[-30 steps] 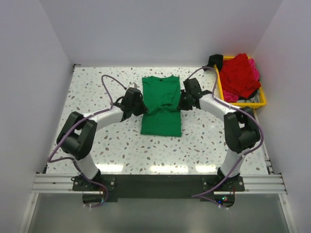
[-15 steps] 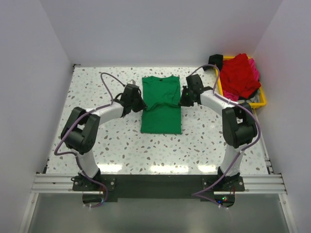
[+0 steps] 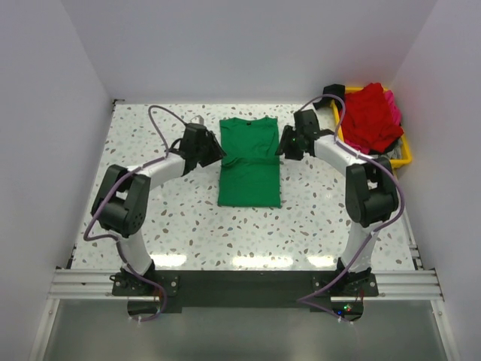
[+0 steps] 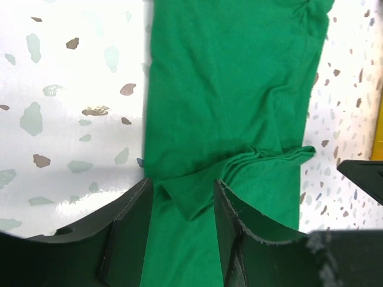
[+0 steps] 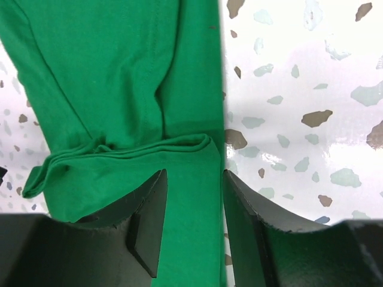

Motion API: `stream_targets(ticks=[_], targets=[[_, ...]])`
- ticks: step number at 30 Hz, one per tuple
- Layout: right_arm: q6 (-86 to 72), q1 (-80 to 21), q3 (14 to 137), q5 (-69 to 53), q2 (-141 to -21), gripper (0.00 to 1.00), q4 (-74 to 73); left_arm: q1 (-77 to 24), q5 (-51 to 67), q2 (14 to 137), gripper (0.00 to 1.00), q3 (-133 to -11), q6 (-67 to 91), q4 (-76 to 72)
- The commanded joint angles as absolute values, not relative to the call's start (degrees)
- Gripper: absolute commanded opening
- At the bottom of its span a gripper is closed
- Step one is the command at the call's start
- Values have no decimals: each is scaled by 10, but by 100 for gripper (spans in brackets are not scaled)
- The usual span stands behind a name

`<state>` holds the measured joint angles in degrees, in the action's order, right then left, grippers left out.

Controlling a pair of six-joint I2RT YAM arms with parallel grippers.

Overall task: Fold and stack the t-shirts
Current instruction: Fold the tshirt

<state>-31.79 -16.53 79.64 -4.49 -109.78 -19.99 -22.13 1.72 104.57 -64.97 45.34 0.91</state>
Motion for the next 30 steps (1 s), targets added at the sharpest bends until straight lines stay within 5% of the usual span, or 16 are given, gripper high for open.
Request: stream_targets(ticks=[1,5,11,30], targets=[[-311,-177,802,-67,-1049,45,-183,-220,20,990,49,-637,441,-31],[-302,-213,796,-55,-1050,37,-173,-242,40,987,27,-637,444,-40],[-296,-250,824,-64,-1100,29,-171,-289,40,1025,13,-675,436,-28],[-276,-259,963,-52,-1230,27,-234,-268,2,1164,9,-809,372,62]])
